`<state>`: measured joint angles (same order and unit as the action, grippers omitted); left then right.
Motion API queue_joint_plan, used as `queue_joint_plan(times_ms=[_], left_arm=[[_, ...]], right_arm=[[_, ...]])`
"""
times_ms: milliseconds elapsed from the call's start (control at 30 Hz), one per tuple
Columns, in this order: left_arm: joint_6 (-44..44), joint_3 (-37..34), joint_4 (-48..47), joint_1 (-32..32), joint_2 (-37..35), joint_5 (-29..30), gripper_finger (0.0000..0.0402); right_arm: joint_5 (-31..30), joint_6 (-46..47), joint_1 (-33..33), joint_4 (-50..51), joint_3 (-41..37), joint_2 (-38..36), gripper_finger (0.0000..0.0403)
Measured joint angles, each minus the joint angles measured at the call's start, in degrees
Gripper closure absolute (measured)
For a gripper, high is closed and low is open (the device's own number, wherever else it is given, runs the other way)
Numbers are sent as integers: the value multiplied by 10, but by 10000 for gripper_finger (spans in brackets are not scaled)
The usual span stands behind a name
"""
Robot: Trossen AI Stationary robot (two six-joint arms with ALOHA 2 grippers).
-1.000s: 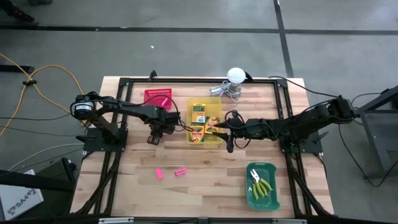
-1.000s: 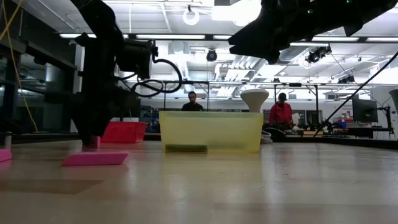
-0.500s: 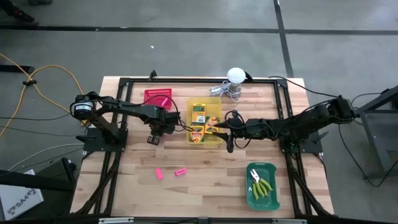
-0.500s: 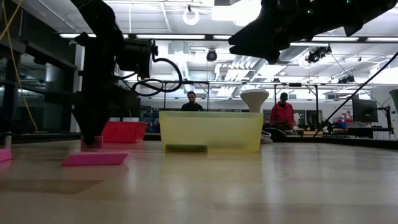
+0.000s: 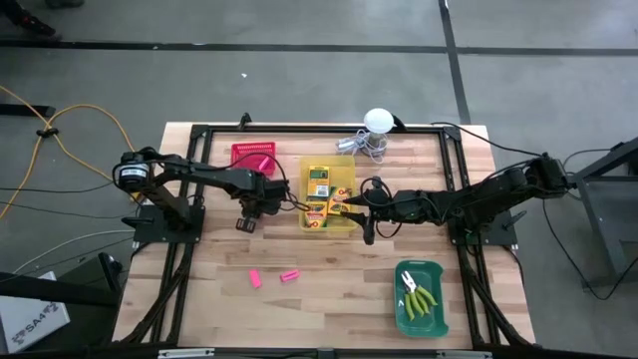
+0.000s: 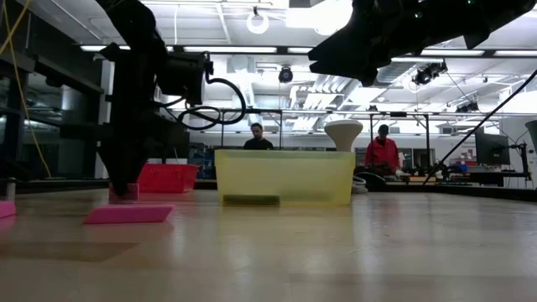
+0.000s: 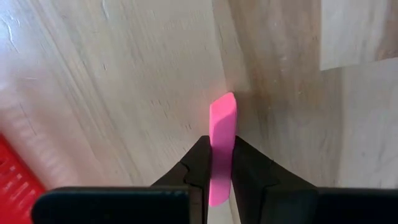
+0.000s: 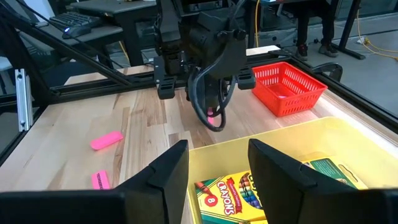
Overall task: Pick & Place School Supplies
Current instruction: Put the pink eraser into the red bin
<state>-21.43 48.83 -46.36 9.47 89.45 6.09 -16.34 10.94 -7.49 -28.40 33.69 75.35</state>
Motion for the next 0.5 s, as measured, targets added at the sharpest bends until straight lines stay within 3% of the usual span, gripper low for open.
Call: queue_joint_plan(times_ms=[233,500], left_arm=[[50,22,-25,-21,-29,26,364],[161,23,-26,10,-131,84,364]], right_arm=[[0,0,0,1,0,0,247],[0,0,0,4,0,0,247]])
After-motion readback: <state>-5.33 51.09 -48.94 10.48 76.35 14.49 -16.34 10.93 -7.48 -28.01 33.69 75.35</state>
